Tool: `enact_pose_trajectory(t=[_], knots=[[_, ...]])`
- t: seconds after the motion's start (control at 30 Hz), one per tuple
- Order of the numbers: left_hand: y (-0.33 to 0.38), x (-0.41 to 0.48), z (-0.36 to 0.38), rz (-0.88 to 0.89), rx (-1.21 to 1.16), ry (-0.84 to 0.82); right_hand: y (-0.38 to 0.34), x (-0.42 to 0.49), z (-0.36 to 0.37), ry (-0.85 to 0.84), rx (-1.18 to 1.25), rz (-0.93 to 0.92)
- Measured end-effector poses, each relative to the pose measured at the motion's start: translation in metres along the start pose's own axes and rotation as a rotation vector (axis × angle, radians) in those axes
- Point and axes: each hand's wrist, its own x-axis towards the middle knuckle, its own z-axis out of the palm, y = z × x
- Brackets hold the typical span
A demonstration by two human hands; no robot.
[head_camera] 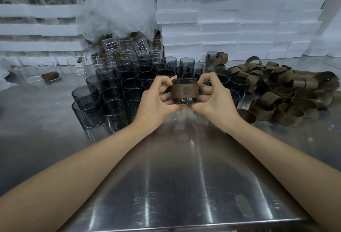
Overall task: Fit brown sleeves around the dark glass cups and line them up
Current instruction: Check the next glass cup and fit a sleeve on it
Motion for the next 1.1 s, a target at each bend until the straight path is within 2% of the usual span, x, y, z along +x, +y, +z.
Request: enact_pose_trajectory(t=[0.57, 0.67, 0.77, 0.83, 0.93, 1.0, 1.1], knots=[[0.002, -0.001, -0.001, 0.022, 0.035, -0.008, 0.001, -0.001, 0.000, -0.010, -0.064, -0.004], [0.004, -0.002, 0.002, 0.032, 0.029, 0.064, -0.003, 0.003, -0.006, -0.089, -0.044, -0.006], [0.009, 0.003, 0.005, 0.073, -0.003, 0.091, -0.014, 0.008, -0.013, -0.157, 0.076, 0.002], [0.016, 0.011, 0.009, 0.128, 0.001, 0.060, -0.024, 0.015, -0.021, -0.093, 0.086, -0.025], [0.027, 0.038, 0.020, 0.204, 0.074, -0.004, -0.038, 0.036, -0.045, -0.011, -0.023, -0.054], [0.030, 0.066, 0.027, 0.205, 0.103, -0.045, -0.044, 0.057, -0.064, -0.021, -0.114, -0.021], [0.027, 0.113, 0.043, 0.143, 0.117, -0.115, -0.035, 0.094, -0.089, -0.014, -0.121, 0.040]])
